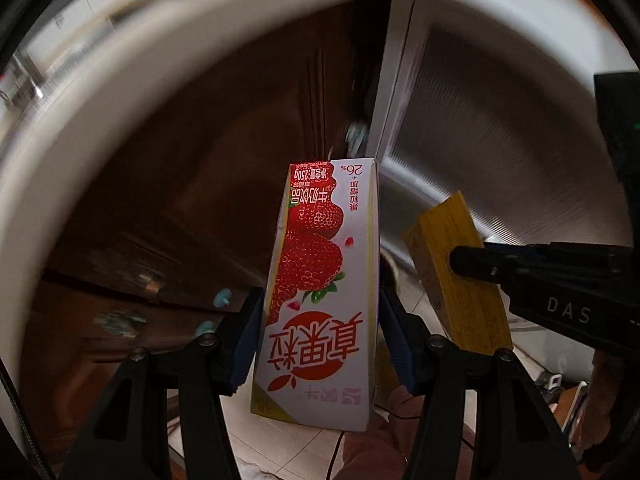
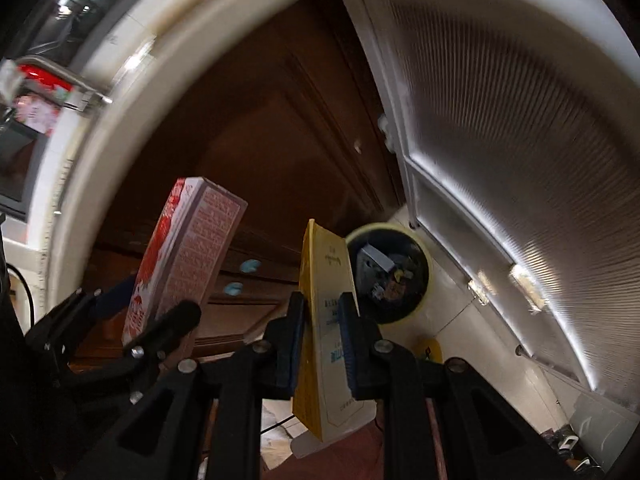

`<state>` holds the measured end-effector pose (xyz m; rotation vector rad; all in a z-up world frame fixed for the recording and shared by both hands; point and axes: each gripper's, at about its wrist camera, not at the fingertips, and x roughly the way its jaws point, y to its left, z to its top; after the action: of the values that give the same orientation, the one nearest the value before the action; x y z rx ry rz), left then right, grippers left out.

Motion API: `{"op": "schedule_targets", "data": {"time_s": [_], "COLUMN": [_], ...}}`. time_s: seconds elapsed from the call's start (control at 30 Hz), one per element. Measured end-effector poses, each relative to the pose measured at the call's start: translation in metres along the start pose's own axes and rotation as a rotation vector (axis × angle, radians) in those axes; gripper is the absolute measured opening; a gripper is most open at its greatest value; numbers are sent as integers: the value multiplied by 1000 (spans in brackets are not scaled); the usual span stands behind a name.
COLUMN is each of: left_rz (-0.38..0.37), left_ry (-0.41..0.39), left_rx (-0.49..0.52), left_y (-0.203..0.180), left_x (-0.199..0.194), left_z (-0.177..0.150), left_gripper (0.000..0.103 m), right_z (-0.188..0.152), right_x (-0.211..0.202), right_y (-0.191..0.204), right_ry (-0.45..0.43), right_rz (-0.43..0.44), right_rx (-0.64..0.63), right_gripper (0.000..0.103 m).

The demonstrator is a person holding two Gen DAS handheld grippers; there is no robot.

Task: Collect trash
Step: 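Lower both held boxes over the floor bin and open both grippers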

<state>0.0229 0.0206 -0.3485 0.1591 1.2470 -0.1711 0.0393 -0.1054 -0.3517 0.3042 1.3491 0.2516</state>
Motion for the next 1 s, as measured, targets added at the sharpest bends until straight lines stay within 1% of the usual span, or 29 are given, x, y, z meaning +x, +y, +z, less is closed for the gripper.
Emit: {"op": "schedule_targets", "data": {"time_s": [0.1,0.13,0.3,0.4,0.43,0.47,0.53,0.6,0.7,0.8,1.0], "left_rz": [28,31,12,0,-2,2,11,21,29,21,26], "left_ry": [46,56,111,133,139,146,164,185,209,216,201], "left_rx": [-9,-9,-18,-15,-12,-9,-1,3,-32,-62,-78], "left_y": [-6,-7,-10,-8,-5,-5,-2,2,10,16,17], "left_x": [65,80,166,206,216,227,248,261,275,277,269], "left_z": [-9,-12,-23,-28,-27,-29,-34,-30,-31,-34,-34], "left_gripper": [55,55,55,56,56,56,57,58,59,60,60], "right_z": [1,2,2,3,5,5,7,7,6,4,-3], "right_x": [51,63,146,185,198,210,230,244,256,258,254], "right_y": [-16,-21,-51,-64,-68,-73,-79,-85,-88,-94,-100], "right_ry": [24,30,51,61,65,67,77,92,83,80,94], "right_rz": [-7,-6,-18,-17,-13,-8,-14,-10,-38,-49,-76], "right_rx": [-13,-13,3,9,12,15,24,24,2,7,21], "right_gripper": [18,18,18,19,21,23,24,25,28,33,34]}}
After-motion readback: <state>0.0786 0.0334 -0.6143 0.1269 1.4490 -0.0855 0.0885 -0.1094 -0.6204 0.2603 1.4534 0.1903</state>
